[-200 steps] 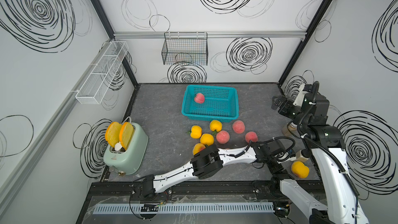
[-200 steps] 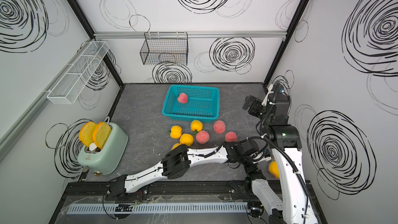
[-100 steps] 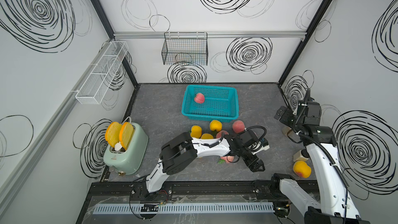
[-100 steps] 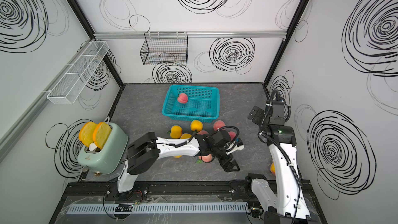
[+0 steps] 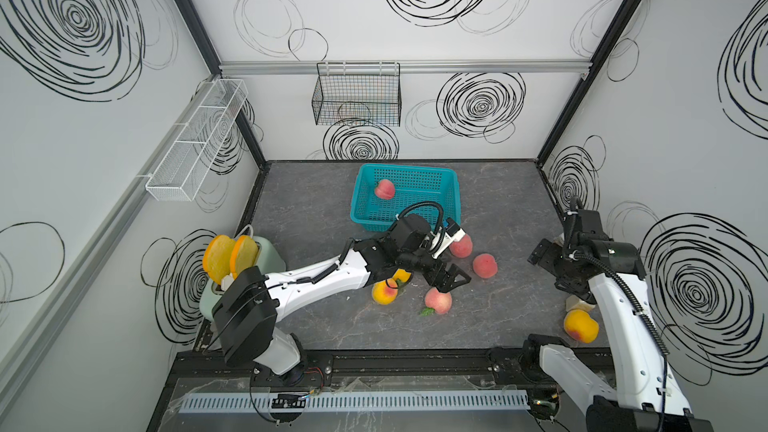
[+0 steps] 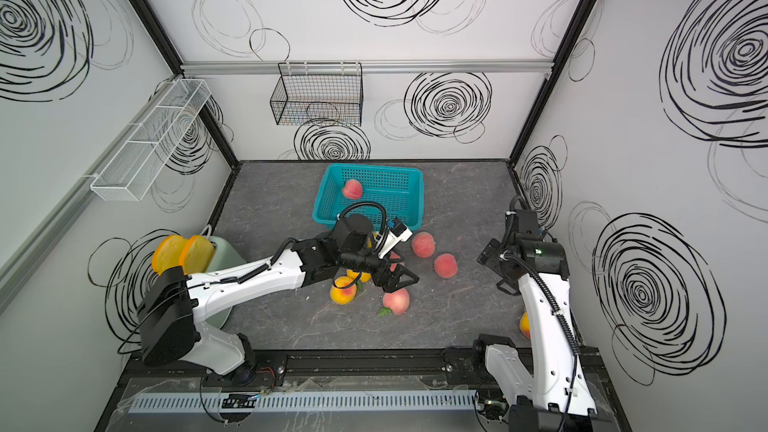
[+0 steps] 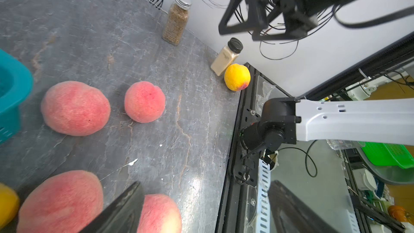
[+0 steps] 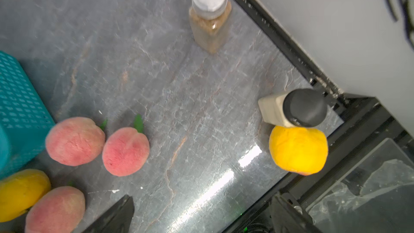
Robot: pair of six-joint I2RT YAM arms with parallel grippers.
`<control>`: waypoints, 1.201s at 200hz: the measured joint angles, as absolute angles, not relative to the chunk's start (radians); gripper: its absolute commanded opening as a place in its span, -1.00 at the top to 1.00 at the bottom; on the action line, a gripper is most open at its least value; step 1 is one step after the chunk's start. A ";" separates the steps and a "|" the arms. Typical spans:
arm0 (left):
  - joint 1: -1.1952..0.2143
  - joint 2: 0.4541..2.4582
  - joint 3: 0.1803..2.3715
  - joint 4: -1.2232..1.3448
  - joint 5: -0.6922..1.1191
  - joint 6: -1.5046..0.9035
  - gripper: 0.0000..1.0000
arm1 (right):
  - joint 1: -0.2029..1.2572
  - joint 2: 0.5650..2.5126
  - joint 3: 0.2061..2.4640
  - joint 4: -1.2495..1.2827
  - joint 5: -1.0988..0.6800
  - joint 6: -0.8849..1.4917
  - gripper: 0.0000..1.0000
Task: Put the peaches into the basket
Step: Move the peach from the center of the board.
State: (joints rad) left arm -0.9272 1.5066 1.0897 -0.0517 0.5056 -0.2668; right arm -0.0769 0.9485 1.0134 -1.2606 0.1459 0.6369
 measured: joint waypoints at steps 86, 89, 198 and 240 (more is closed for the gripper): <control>-0.786 1.454 1.136 -0.241 0.569 -0.192 -0.82 | 0.345 1.298 0.888 -1.239 0.215 0.849 -0.99; -0.779 1.452 1.137 -0.245 0.569 -0.187 -0.82 | 0.346 1.309 0.880 -1.239 0.216 0.849 -0.99; -0.670 1.427 1.120 -0.260 0.595 -0.173 -0.83 | 0.395 1.444 0.981 -1.206 0.212 0.674 -0.99; -0.638 1.427 1.100 -0.246 0.594 -0.183 -0.82 | 0.416 1.368 0.992 -1.166 0.110 0.619 -0.99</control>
State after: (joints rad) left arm -0.6384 1.4269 1.1000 -0.2462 0.5938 -0.1829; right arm 0.4156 1.3678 0.9916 -1.1660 0.1104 0.6193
